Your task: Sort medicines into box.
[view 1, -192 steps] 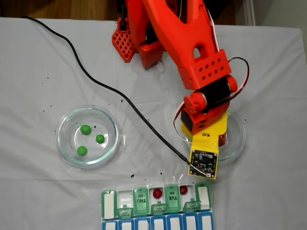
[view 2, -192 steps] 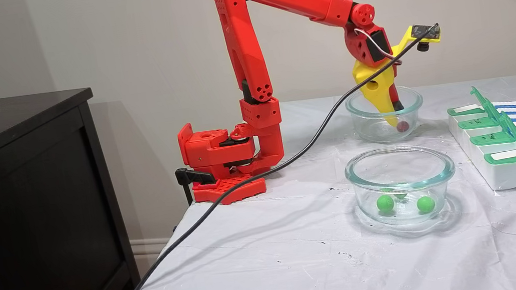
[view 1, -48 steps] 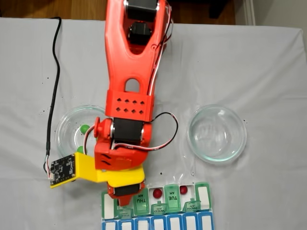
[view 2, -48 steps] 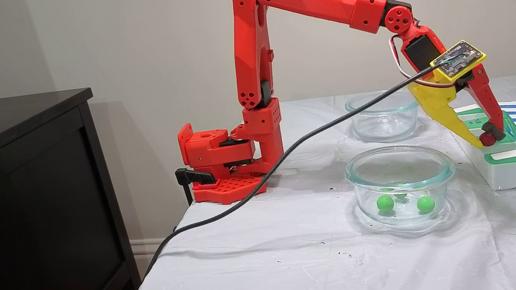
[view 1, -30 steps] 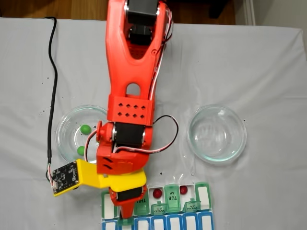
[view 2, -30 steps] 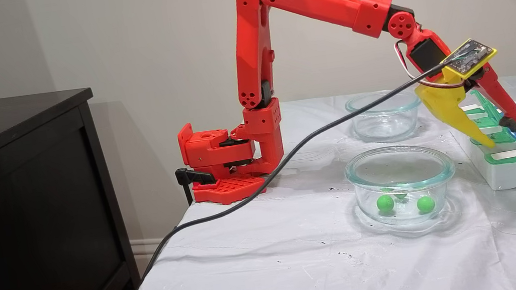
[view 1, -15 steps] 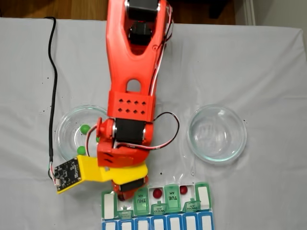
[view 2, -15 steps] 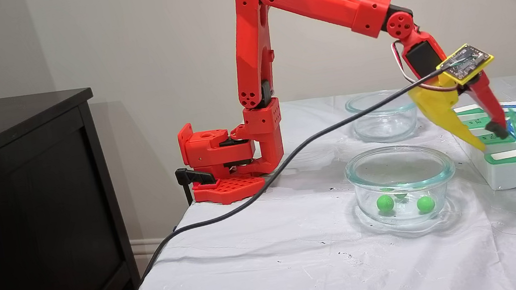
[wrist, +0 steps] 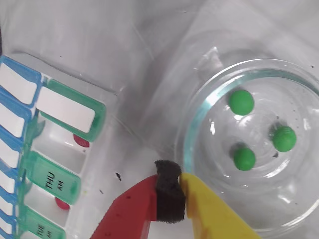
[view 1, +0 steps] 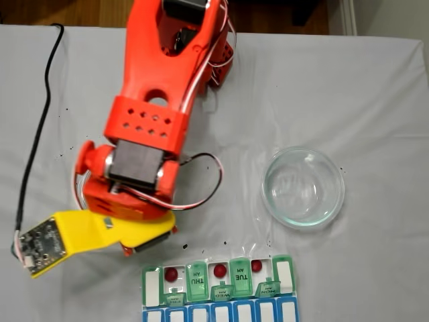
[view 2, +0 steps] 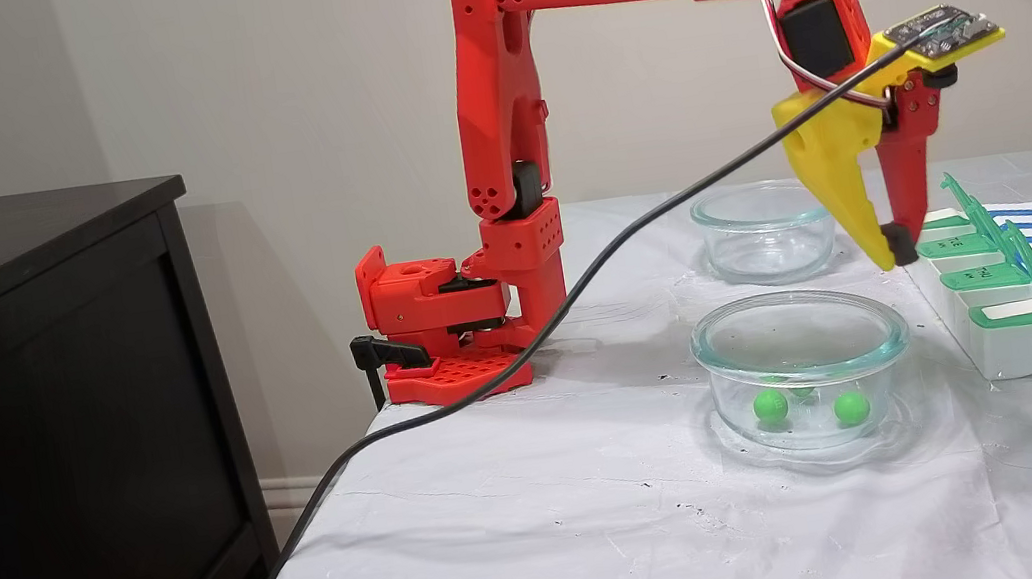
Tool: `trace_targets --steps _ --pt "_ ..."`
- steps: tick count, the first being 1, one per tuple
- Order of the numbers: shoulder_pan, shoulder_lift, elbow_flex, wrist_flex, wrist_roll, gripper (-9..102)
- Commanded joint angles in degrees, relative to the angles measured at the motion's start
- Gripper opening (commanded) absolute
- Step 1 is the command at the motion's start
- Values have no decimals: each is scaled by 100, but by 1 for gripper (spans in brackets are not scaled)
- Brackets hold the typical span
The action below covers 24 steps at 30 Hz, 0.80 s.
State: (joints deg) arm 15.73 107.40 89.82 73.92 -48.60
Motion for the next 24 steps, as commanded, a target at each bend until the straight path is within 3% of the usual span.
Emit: trace_targets --steps 1,15,24 --pt "123 483 -606 668 -826 0" --pt "844 439 431 747 -3797 0" --pt "826 659 1362 26 -4104 0"
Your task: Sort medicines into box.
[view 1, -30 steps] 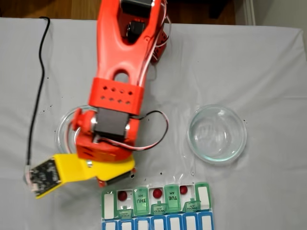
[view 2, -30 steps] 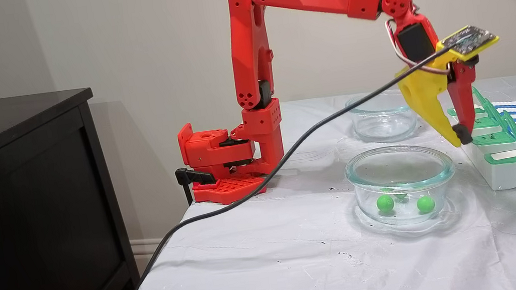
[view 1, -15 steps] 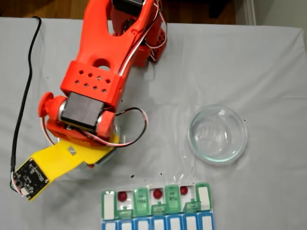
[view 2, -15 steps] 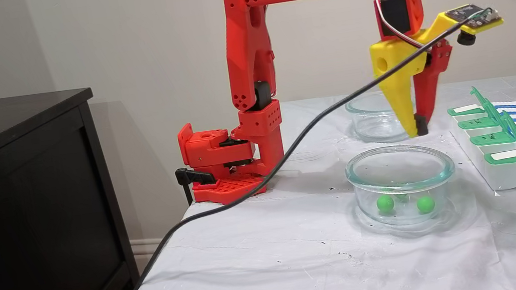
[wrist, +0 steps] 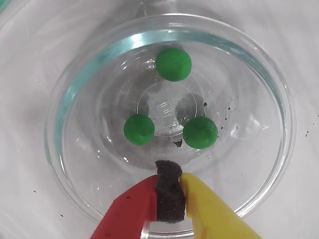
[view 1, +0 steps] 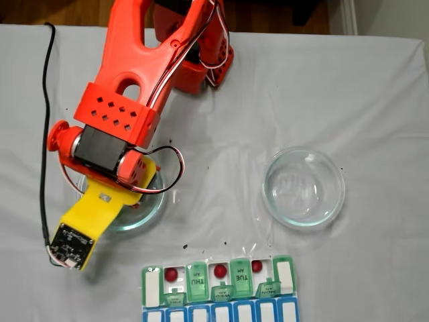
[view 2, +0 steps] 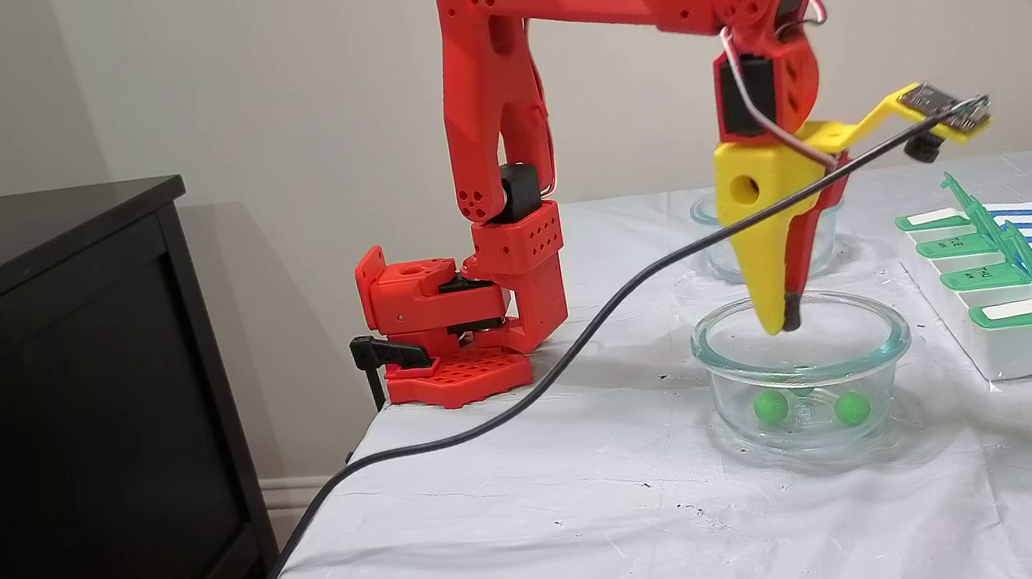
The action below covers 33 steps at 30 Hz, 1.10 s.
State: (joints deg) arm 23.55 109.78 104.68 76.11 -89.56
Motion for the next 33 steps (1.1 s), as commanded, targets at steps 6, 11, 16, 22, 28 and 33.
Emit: trace_targets --steps 6,11,16,22,28,33 --pt "-18 422 97 -334 -114 1" --pt "-9 352 70 -281 -237 6" --pt "-35 343 70 -352 -202 9" --pt "-53 316 281 -554 -123 11" --pt "-114 281 431 -782 0 11" --pt "-193 272 562 -976 123 12"
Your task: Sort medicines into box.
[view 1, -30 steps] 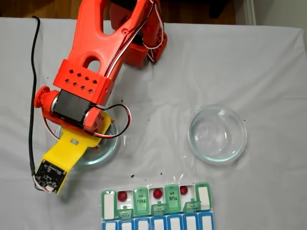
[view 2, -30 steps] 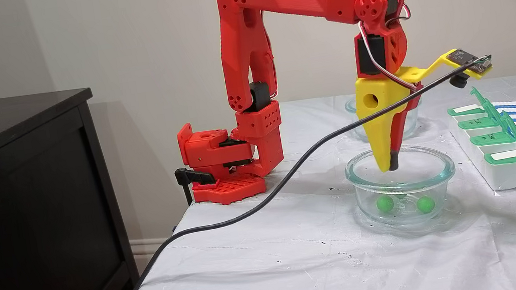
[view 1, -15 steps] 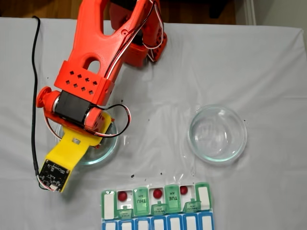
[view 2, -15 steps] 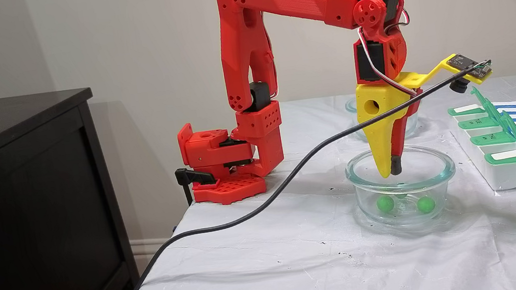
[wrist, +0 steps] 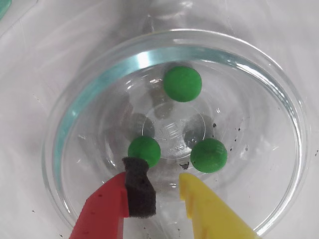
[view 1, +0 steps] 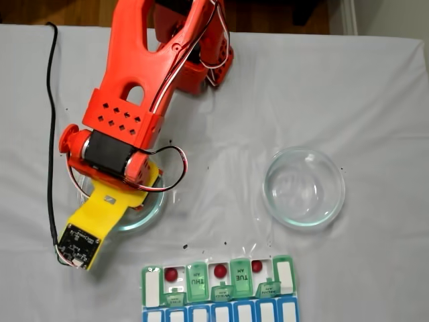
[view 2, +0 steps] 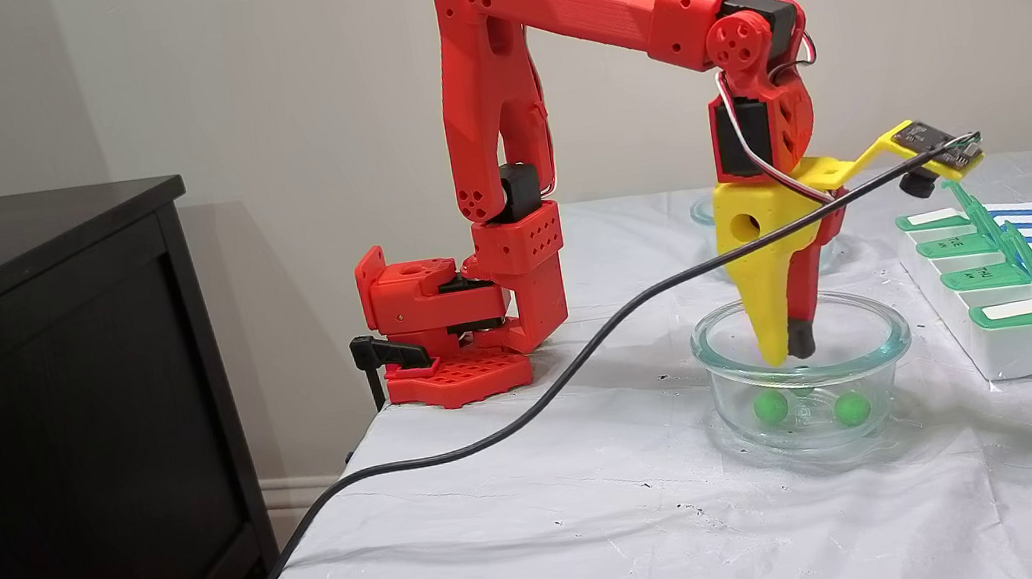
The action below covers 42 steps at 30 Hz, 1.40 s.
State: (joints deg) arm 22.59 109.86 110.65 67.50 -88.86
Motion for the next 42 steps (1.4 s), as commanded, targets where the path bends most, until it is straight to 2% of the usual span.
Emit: trace_targets --steps 1,15,42 --pt "-105 246 -26 -132 70 12" --pt "-193 264 290 -563 158 13" --pt "-88 -167 290 -747 35 15"
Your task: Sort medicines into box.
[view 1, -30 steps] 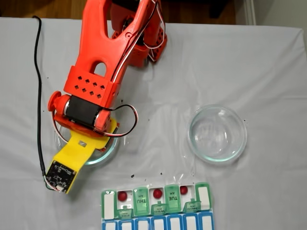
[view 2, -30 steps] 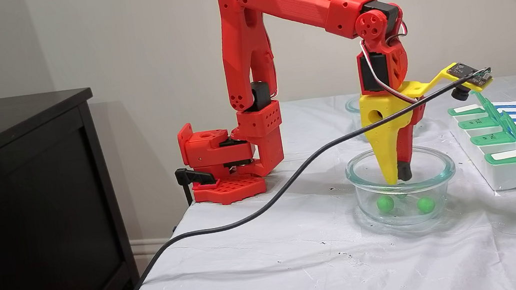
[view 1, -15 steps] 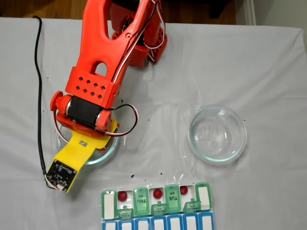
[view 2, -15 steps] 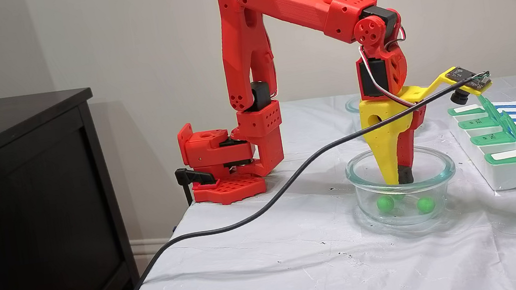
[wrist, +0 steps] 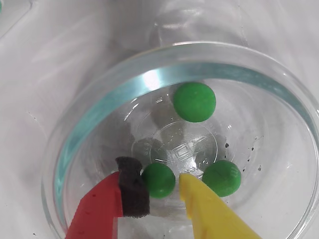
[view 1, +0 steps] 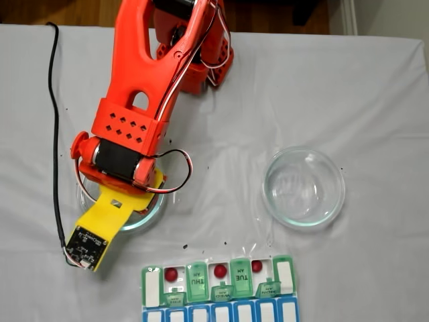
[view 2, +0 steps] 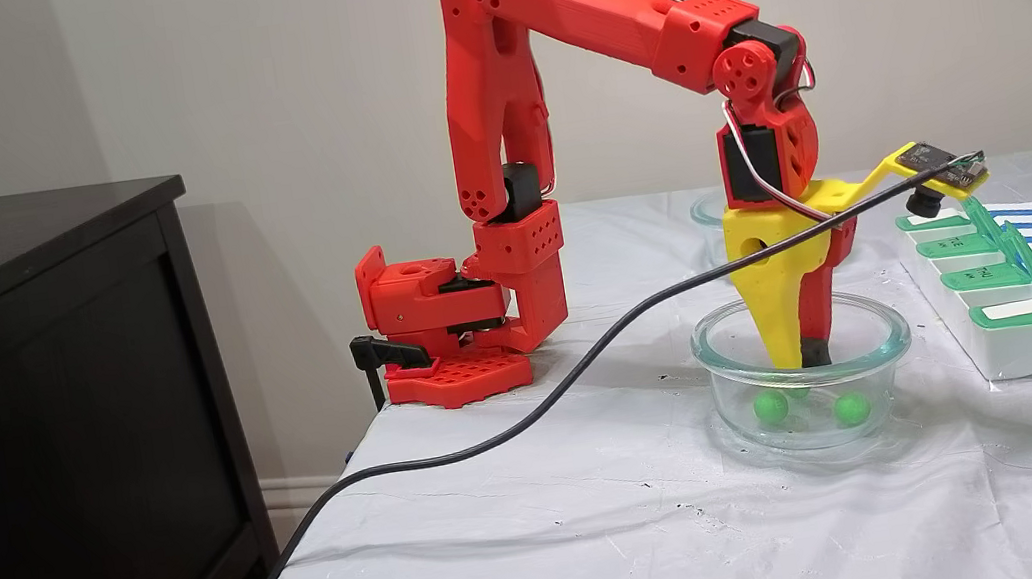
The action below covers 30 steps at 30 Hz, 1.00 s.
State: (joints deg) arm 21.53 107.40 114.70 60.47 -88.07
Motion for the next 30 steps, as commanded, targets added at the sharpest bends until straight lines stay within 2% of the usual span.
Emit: trace_targets --steps 1,30 --pt "18 70 -114 -44 -44 15" --pt "-53 149 343 -439 44 12"
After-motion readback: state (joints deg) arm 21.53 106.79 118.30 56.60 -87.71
